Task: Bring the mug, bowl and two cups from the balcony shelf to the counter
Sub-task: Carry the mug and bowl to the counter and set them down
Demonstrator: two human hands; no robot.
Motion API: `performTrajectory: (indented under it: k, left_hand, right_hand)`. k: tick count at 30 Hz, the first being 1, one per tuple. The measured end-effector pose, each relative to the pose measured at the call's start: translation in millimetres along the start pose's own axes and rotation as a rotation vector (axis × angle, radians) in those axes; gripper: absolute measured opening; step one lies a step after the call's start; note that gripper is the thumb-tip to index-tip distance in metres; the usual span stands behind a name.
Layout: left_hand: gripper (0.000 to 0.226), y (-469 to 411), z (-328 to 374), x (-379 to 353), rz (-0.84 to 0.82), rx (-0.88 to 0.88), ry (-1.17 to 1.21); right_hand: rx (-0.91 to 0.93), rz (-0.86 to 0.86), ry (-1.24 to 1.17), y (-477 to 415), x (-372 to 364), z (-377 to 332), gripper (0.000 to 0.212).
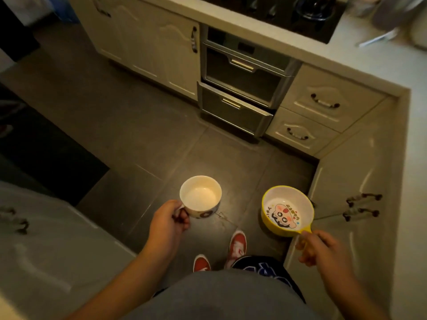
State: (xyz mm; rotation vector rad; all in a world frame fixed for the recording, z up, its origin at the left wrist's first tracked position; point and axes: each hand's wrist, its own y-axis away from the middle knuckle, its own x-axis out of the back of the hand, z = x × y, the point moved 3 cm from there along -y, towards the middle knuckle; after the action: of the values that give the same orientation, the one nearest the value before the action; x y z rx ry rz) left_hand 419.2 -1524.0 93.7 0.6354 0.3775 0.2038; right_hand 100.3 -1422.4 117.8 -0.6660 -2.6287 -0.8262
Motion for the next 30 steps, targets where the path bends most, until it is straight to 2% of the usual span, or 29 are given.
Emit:
performTrajectory:
  k: [7, 14, 22, 27, 30]
  left_hand:
    - [0.026, -94.0, 38.9, -69.7, 0.054, 0.012, 0.021]
    - [0.031, -150.8, 97.0, -93.2, 0.124, -0.049, 0.062]
    - [0.04, -184.3, 153.1, -21.0, 0.432, -0.153, 0.187]
    - [0.041, -226.4, 184.9, 41.1, 0.544, -0.185, 0.361]
    - [0.036, -254.7, 213.2, 69.3, 0.56, -0.184, 0.364]
  right_hand:
    - [-0.009, 0.008, 0.003, -103.2, 0.9, -35.8, 0.036]
    - [0.11, -0.21, 0.08, -217.5, -53.4, -132.3, 0.038]
    - [0.21, -0.571, 0.137, -293.9, -198.7, -260.3, 0.03]
    - [0.283, -0.716, 0.191, -309.6, -312.9, -320.5, 0.028]
    - [0.289, -0.75, 0.216, -317.4, -367.8, -350.1, 0.031]
